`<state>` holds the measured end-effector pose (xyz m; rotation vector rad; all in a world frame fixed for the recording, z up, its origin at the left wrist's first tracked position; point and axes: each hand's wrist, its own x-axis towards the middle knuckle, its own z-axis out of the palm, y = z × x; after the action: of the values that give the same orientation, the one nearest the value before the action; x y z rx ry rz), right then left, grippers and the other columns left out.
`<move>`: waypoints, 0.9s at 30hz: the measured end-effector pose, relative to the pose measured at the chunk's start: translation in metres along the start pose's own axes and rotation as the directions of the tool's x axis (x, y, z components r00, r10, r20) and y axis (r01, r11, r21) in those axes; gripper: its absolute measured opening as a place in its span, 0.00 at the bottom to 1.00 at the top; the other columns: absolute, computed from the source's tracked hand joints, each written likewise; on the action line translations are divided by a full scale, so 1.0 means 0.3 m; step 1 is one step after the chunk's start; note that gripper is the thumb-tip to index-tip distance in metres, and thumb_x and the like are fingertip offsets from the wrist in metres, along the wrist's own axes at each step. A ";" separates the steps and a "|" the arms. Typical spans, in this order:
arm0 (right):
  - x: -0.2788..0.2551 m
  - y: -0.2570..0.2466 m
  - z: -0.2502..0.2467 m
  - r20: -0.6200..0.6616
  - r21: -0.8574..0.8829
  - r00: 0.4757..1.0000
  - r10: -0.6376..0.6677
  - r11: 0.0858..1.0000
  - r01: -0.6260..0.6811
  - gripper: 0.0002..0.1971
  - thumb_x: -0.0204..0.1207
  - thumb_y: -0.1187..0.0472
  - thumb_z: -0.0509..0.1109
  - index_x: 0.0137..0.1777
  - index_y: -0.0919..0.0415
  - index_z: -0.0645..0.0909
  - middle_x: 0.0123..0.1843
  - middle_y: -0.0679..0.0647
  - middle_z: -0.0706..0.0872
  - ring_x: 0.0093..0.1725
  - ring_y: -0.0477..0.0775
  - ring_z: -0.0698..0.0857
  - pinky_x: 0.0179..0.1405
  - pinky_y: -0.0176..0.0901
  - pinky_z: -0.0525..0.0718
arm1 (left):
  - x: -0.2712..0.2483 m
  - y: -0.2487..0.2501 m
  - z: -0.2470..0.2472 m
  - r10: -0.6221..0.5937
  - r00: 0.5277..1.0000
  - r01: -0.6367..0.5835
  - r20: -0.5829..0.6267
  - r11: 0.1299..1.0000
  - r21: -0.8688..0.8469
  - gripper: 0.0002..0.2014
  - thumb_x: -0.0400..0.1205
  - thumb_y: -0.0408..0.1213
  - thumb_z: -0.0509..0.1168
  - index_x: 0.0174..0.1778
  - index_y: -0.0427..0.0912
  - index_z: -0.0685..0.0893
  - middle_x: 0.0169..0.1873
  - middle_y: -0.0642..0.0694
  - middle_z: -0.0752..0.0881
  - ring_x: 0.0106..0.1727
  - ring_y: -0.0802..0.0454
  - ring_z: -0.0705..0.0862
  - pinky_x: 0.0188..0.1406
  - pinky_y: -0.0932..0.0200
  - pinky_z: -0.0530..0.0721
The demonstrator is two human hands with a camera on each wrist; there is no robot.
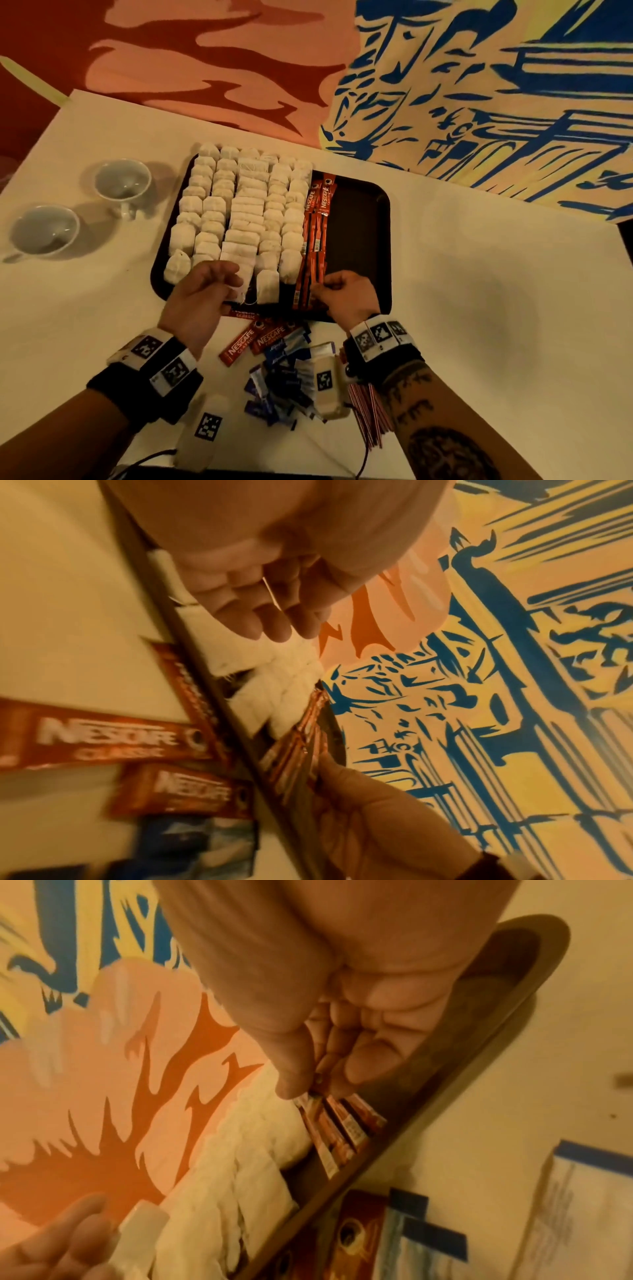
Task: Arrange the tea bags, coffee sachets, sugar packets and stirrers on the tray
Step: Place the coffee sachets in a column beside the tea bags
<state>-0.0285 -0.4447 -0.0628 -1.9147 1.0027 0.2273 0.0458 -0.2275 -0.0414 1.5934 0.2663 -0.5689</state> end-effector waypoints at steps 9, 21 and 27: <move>0.023 0.013 0.106 -0.008 -0.079 1.000 0.006 0.997 -0.007 0.16 0.64 0.44 0.83 0.41 0.49 0.81 0.40 0.48 0.91 0.40 0.50 0.91 0.46 0.54 0.92 | -0.044 -0.122 -0.102 0.077 0.997 -0.077 0.021 0.864 0.497 0.10 0.83 0.29 0.64 0.47 0.51 0.84 0.46 0.56 0.87 0.44 0.55 0.83 0.46 0.55 0.77; -0.012 0.016 0.054 -0.020 -0.216 1.000 -0.001 0.976 -0.004 0.11 0.75 0.47 0.77 0.48 0.51 0.83 0.50 0.49 0.87 0.47 0.49 0.84 0.44 0.40 0.78 | -0.110 -0.194 -0.136 0.137 0.913 -0.407 0.385 0.373 0.833 0.29 0.75 0.59 0.57 0.69 0.51 0.82 0.68 0.52 0.79 0.67 0.45 0.73 0.67 0.46 0.76; -0.041 0.049 0.062 -0.041 -0.259 0.993 -0.115 0.961 0.101 0.15 0.79 0.49 0.74 0.63 0.53 0.84 0.57 0.49 0.87 0.54 0.47 0.84 0.52 0.38 0.79 | -0.110 -0.201 -0.093 0.047 0.901 -0.432 0.432 0.209 0.877 0.37 0.78 0.64 0.45 0.83 0.55 0.66 0.80 0.57 0.67 0.76 0.50 0.61 0.74 0.45 0.69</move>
<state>-0.0426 -0.4264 -0.0761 -2.2156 0.9382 0.2515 -0.0064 -0.1879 -0.0762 2.6537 -0.8069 -0.7872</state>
